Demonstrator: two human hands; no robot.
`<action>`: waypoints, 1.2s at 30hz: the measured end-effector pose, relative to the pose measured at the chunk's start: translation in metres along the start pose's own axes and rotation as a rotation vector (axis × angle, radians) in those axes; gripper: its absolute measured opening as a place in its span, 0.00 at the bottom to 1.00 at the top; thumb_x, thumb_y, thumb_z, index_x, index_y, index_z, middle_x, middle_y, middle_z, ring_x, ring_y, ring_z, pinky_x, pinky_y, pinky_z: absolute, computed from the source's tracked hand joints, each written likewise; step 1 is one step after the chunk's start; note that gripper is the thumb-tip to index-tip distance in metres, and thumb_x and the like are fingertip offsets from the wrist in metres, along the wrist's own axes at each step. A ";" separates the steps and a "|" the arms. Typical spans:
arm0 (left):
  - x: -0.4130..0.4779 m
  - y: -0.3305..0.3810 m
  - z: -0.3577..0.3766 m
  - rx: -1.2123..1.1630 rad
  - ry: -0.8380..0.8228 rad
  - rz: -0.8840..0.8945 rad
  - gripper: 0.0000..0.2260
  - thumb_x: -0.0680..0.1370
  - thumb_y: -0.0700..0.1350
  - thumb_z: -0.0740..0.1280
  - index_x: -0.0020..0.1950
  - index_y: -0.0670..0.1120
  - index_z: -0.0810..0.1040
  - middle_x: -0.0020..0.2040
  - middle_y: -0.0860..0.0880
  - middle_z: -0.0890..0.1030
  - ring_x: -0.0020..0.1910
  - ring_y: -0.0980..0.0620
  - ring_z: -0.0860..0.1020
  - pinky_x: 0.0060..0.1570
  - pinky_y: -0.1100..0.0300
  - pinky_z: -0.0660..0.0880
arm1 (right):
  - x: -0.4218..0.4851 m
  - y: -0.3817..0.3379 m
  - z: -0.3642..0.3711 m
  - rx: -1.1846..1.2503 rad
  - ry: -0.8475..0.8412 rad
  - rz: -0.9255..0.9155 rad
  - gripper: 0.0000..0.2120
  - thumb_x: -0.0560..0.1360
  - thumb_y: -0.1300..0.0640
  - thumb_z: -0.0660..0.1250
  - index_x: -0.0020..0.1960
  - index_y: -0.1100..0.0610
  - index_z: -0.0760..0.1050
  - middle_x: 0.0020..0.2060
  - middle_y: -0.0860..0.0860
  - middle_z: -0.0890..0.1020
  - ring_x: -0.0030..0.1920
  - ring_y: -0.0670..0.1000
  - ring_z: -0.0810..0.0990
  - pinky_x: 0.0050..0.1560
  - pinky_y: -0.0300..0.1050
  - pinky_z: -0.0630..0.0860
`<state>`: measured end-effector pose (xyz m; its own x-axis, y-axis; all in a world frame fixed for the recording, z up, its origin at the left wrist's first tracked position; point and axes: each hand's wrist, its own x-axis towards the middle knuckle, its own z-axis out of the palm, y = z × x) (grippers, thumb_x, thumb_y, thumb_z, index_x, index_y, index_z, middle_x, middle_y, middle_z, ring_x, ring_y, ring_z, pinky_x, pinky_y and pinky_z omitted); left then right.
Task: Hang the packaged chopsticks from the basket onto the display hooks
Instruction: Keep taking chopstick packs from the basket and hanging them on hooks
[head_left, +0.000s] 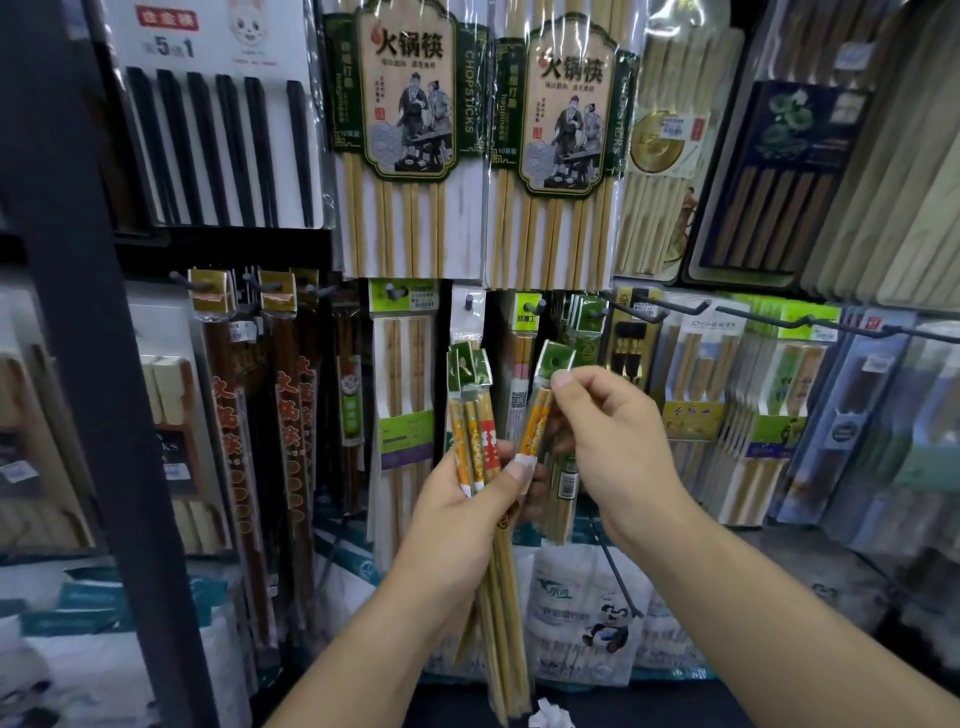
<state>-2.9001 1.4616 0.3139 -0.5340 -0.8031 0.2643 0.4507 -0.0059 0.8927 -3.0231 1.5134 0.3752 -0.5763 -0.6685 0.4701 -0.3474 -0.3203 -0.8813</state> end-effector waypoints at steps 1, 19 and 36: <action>0.000 0.000 -0.001 0.016 -0.003 -0.013 0.05 0.81 0.40 0.69 0.53 0.49 0.82 0.47 0.47 0.88 0.47 0.49 0.87 0.44 0.61 0.82 | 0.004 -0.002 -0.002 -0.010 0.034 -0.015 0.15 0.83 0.53 0.64 0.39 0.48 0.80 0.31 0.45 0.79 0.32 0.44 0.76 0.33 0.35 0.74; 0.006 -0.002 -0.005 0.026 -0.008 -0.042 0.04 0.84 0.43 0.64 0.55 0.46 0.69 0.33 0.53 0.77 0.26 0.56 0.67 0.26 0.63 0.65 | 0.052 -0.009 -0.024 -0.105 0.170 0.028 0.15 0.82 0.51 0.64 0.43 0.60 0.78 0.32 0.53 0.71 0.32 0.50 0.69 0.36 0.41 0.70; 0.006 -0.005 -0.011 0.033 -0.149 -0.010 0.09 0.79 0.45 0.73 0.55 0.49 0.76 0.38 0.48 0.79 0.36 0.51 0.78 0.34 0.59 0.76 | 0.028 0.000 -0.017 -0.212 0.222 -0.007 0.14 0.79 0.46 0.69 0.41 0.54 0.78 0.32 0.48 0.78 0.33 0.39 0.76 0.40 0.41 0.71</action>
<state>-2.8974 1.4503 0.3063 -0.6399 -0.7056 0.3044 0.4226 0.0077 0.9063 -3.0517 1.5055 0.3895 -0.7125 -0.4966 0.4957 -0.4851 -0.1618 -0.8594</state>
